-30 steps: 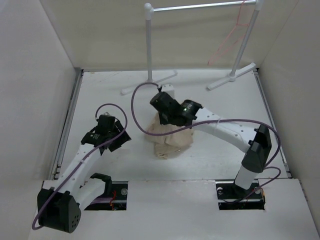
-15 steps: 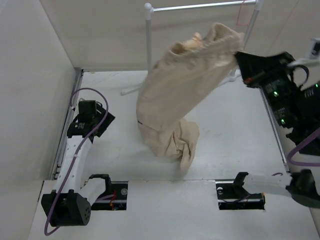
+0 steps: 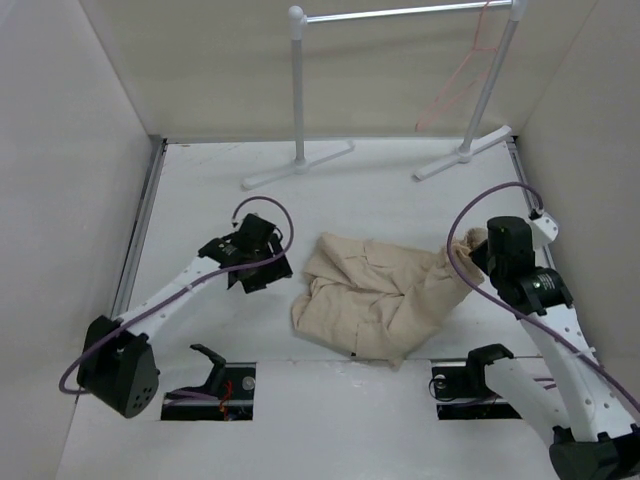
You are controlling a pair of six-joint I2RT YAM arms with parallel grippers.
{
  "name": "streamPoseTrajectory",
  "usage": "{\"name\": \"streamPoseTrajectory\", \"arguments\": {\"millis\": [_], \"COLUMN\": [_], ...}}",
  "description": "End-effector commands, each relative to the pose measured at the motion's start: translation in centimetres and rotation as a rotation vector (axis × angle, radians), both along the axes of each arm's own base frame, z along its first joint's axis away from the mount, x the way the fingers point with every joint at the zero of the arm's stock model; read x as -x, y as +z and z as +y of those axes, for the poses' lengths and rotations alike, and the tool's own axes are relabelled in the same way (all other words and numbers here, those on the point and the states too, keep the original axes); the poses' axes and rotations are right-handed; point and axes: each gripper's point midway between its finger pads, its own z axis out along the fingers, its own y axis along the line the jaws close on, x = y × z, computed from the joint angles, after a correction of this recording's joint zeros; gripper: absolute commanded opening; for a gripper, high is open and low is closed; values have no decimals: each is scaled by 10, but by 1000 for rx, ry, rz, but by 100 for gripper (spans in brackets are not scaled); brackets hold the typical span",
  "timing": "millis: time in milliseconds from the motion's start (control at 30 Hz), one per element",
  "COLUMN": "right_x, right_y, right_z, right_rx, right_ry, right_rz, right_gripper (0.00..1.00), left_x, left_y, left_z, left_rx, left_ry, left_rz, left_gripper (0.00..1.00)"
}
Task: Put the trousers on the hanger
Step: Flatten out the trousers at the center of the board.
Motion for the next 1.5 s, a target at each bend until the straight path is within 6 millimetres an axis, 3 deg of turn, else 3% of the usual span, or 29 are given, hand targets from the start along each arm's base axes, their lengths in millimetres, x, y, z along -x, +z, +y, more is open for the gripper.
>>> {"name": "streamPoseTrajectory", "arguments": {"millis": [0, 167, 367, 433, 500, 567, 633, 667, 767, 900, 967, 1033, 1100, 1167, 1233, 1333, 1400, 1467], "right_x": [0, -1, -3, -3, -4, -8, -14, -17, -22, -24, -22, -18, -14, -11, -18, -50, -71, -94], "right_y": [34, 29, 28, 26, 25, 27, 35, 41, 59, 85, 106, 124, 134, 130, 104, 28, 5, 10], "right_z": [0, 5, 29, 36, 40, 45, 55, 61, 79, 97, 105, 107, 107, 102, 85, 42, 30, 12], "right_rx": [-103, -115, -137, -144, -146, -152, -168, -177, -189, -205, -220, -227, -244, -253, -226, -230, -263, -264], "right_ry": [-26, 11, 96, 119, 129, 145, 179, 201, 264, 329, 366, 383, 395, 387, 317, 92, 49, -10], "right_rz": [-141, -128, -137, -135, -132, -141, -159, -175, -221, -260, -298, -336, -359, -351, -299, -167, -123, -136], "right_gripper": [3, 4, 4, 5, 5, 5, 5, 5, 5, 6, 6, 6, 6, 6, 6, 5, 3, 3], "left_x": [-17, -48, -45, -40, -33, -33, -46, -57, -87, -99, -99, -99, -97, -93, -92, -113, -143, -179], "left_y": [8, -1, -36, -40, -38, -30, -12, 5, 73, 177, 223, 253, 271, 281, 274, 227, 195, 176], "left_z": [-35, -75, -116, -130, -142, -142, -122, -103, -26, 61, 81, 89, 90, 91, 92, 84, 67, 46], "left_rx": [29, 104, 135, 166, 213, 237, 242, 241, 239, 191, 169, 150, 131, 98, 31, -65, -84, -109], "left_ry": [-73, -121, -220, -254, -280, -269, -208, -150, 50, 227, 273, 298, 309, 324, 327, 307, 265, 219], "left_rz": [-75, -116, -15, 14, 36, 36, -13, -59, -222, -430, -524, -580, -604, -623, -609, -497, -434, -428], "left_gripper": [62, 65, 60, 47, 22, 7, 1, 0, 0, 0, 0, 0, 0, 0, 2, 5, 7, 8]}}
